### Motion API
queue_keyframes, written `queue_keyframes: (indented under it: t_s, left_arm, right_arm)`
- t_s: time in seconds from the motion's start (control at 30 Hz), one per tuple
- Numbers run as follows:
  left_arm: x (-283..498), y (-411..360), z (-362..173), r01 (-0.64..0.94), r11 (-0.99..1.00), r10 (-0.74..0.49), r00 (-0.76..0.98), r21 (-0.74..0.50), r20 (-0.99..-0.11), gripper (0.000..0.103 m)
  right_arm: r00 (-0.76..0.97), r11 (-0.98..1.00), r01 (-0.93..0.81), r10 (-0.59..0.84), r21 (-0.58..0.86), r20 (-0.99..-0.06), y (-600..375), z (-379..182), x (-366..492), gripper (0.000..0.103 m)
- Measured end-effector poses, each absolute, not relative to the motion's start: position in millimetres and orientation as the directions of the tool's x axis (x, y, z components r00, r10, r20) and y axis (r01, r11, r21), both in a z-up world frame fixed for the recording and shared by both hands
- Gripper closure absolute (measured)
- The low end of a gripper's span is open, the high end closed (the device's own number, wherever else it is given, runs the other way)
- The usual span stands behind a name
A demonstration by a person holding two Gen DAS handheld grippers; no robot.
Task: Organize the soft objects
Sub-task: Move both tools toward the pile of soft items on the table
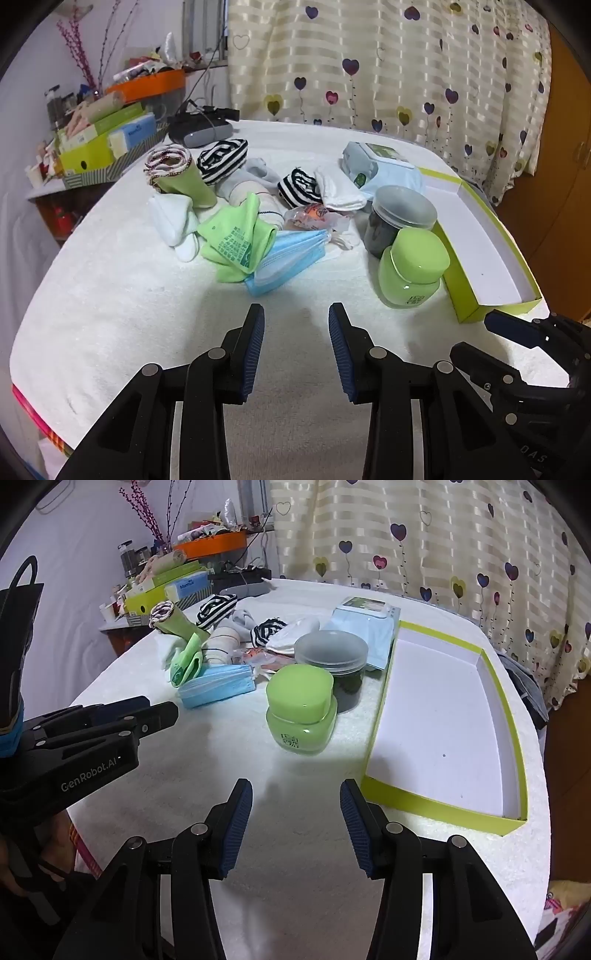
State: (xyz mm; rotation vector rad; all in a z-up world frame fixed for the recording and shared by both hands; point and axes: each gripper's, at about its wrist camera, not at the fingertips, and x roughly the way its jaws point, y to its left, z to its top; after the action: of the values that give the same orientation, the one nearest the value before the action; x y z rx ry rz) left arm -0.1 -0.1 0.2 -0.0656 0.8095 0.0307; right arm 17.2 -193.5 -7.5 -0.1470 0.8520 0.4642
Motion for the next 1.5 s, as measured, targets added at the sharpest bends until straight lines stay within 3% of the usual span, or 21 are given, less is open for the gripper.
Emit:
queue_keyframes:
  t_s: [1.5]
  left_arm:
    - [-5.2, 10.6, 9.6, -0.079, 0.994, 0.007, 0.736, -0.075, -0.677, 0.068]
  right_arm:
    - [0.587, 0.87, -0.491, 0.373, 0.051, -0.719, -184.5, 1.1, 19.1, 0.052]
